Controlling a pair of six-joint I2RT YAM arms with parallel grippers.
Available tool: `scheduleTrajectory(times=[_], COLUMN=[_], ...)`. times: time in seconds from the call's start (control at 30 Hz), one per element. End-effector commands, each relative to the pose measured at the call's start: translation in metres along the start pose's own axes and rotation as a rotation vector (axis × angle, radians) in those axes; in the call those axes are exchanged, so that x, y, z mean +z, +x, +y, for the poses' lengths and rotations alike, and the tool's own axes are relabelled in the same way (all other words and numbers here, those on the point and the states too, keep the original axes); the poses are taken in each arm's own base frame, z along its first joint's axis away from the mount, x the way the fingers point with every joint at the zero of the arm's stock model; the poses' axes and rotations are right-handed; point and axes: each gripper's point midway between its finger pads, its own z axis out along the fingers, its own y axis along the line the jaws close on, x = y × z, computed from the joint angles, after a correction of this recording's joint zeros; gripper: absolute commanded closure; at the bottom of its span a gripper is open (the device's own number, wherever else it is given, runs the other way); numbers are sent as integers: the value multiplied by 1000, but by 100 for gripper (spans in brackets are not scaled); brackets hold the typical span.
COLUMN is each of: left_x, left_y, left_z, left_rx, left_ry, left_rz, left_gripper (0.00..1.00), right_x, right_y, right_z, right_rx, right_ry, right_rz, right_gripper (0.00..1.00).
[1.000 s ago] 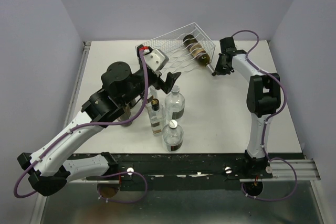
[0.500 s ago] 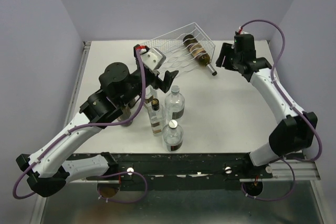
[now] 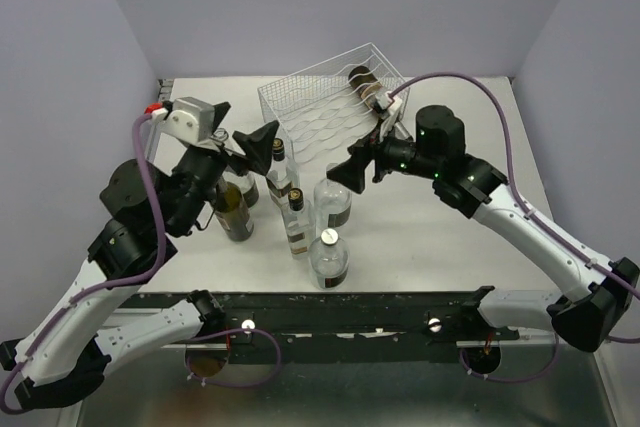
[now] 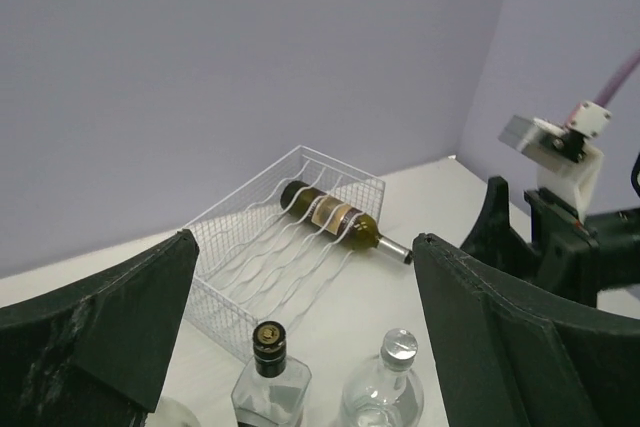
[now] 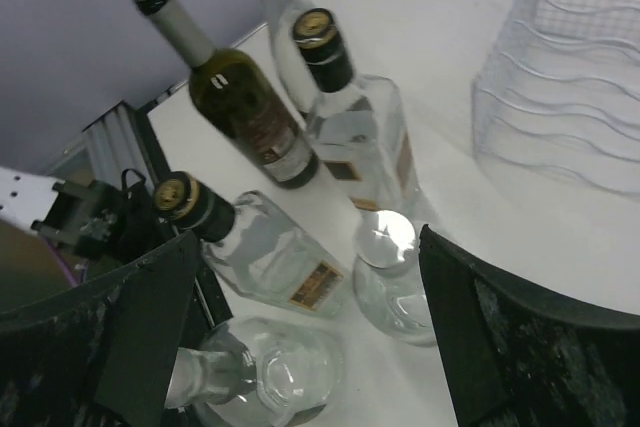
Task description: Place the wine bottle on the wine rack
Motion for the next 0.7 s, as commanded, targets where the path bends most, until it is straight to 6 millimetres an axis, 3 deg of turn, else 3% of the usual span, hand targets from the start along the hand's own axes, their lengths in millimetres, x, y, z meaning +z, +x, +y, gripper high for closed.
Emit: scheduleTrajectory(times=[0.0, 0.3, 0.4, 0.5, 0.57, 0.67], left_x=[-14, -25, -27, -28, -29, -32], left_y=[1, -5, -6, -4, -4, -6], left_z=[22, 30, 30, 31, 33, 36], left_rx=[-33, -21, -22, -16, -15, -15], left_ry=[-110, -121, -122, -122, -129, -142], left_rz=[-29, -65, -75, -73, -74, -84], left_gripper=[1, 1, 1, 1, 1, 1], right_x=[20, 61, 72, 83, 90, 98], right_y=[-3, 28, 35, 42, 48, 56], right_z=[48, 83, 84, 81, 82, 87], right_rx=[-156, -337, -349, -341, -344, -342], right_ry=[-149, -157, -125, -94, -96, -98], right_rz=[-32, 26, 43, 56, 66, 62], right_gripper=[2, 2, 3, 11, 25, 33])
